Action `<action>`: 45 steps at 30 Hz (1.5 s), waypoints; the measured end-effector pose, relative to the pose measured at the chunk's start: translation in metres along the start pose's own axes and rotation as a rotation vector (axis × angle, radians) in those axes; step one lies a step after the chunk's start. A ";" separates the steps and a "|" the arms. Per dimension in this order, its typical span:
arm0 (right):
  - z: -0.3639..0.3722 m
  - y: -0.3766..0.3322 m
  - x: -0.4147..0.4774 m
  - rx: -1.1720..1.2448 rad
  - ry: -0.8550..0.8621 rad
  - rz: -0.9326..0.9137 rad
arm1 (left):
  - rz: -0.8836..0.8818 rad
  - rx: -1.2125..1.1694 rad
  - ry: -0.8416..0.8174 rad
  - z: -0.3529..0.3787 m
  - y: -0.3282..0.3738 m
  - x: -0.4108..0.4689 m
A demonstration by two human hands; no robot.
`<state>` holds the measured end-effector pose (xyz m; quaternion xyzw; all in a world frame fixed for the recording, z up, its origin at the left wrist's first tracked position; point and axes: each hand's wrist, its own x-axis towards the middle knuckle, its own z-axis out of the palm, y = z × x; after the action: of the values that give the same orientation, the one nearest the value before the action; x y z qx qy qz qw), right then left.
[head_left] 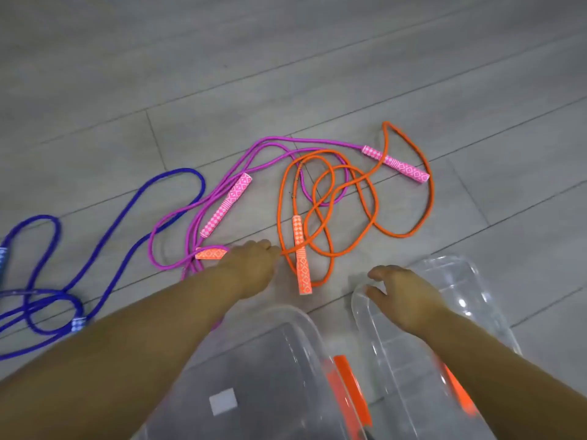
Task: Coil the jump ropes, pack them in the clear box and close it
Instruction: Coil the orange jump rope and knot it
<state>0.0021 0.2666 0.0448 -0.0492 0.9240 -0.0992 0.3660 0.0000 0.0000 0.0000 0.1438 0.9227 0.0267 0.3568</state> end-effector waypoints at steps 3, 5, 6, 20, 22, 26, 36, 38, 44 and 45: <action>0.017 0.002 0.022 -0.047 0.025 -0.024 | 0.011 0.097 0.037 0.019 -0.006 0.030; 0.026 0.002 0.034 -0.075 0.025 -0.044 | 0.016 0.180 0.025 0.025 -0.006 0.041; 0.030 0.001 0.037 -0.081 0.029 -0.046 | 0.023 0.220 0.016 0.028 -0.005 0.045; 0.014 -0.014 0.002 -0.041 0.092 -0.056 | 0.032 -0.046 0.264 -0.030 -0.007 -0.014; 0.011 -0.016 -0.009 -0.024 0.129 -0.056 | 0.064 -0.150 0.385 -0.043 -0.007 -0.032; -0.001 -0.024 -0.037 0.000 0.270 -0.081 | 0.104 -0.230 0.654 -0.071 -0.002 -0.079; -0.036 -0.053 -0.178 0.125 0.627 -0.154 | 0.086 -0.389 0.862 -0.117 0.073 -0.261; -0.039 -0.057 -0.215 0.158 0.669 -0.185 | 0.062 -0.403 0.855 -0.110 0.085 -0.300; -0.016 -0.088 -0.288 0.174 0.555 -0.536 | 0.096 -0.535 0.921 -0.078 0.122 -0.396; -0.010 -0.095 -0.293 0.123 0.542 -0.565 | 0.115 -0.567 0.946 -0.073 0.129 -0.407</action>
<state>0.2100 0.2237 0.2679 -0.2515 0.9295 -0.2607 0.0696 0.2696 0.0117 0.3390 0.0649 0.9296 0.3551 -0.0740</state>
